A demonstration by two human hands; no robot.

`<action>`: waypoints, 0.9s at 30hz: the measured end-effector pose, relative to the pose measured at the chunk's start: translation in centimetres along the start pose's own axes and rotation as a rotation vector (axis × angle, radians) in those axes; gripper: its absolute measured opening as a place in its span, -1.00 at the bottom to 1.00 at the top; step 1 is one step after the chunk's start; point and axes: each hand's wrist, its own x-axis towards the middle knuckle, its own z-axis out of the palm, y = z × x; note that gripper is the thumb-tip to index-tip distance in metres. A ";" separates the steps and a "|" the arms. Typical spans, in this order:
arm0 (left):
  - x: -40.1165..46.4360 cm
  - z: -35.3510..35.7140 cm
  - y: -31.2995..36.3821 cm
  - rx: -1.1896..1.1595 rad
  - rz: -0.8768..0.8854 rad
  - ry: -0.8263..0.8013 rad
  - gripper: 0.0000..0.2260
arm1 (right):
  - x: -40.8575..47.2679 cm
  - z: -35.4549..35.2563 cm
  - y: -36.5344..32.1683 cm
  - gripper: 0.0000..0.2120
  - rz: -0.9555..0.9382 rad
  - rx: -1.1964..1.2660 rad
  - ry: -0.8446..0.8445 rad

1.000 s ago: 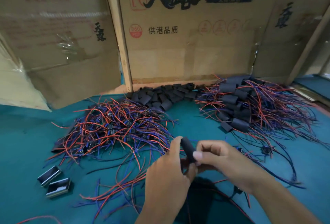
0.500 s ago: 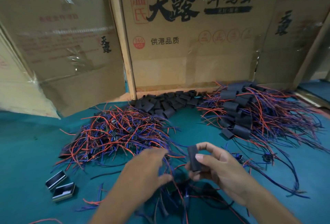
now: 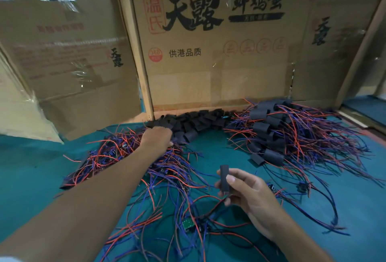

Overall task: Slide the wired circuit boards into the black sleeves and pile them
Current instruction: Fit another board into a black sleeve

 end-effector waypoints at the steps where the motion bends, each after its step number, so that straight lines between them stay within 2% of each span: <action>1: 0.1 -0.1 0.1 0.009 -0.001 0.013 -0.77 | 0.1 0.0 0.1 -0.67 0.005 -0.001 -0.003; 5: 0.3 -0.9 0.2 -0.061 -0.027 0.039 -0.86 | 0.2 -0.2 0.3 -0.68 0.012 0.001 -0.021; 11: -1.2 -5.9 -1.7 -0.816 -0.069 0.065 -0.82 | 0.4 -1.0 0.5 -0.54 0.019 0.038 -0.035; 18: -8.2 -10.0 -1.2 -1.231 0.058 -0.003 -0.88 | 0.6 -1.2 0.7 -0.50 0.000 0.052 -0.026; 22: -11.7 -9.0 0.5 -1.456 0.065 0.016 -0.87 | 0.5 -1.2 0.5 -0.67 -0.074 -0.016 0.013; 27: -14.1 -7.1 2.4 -1.496 -0.017 0.204 -0.85 | 0.5 -1.3 0.5 -0.84 -0.271 -0.369 0.134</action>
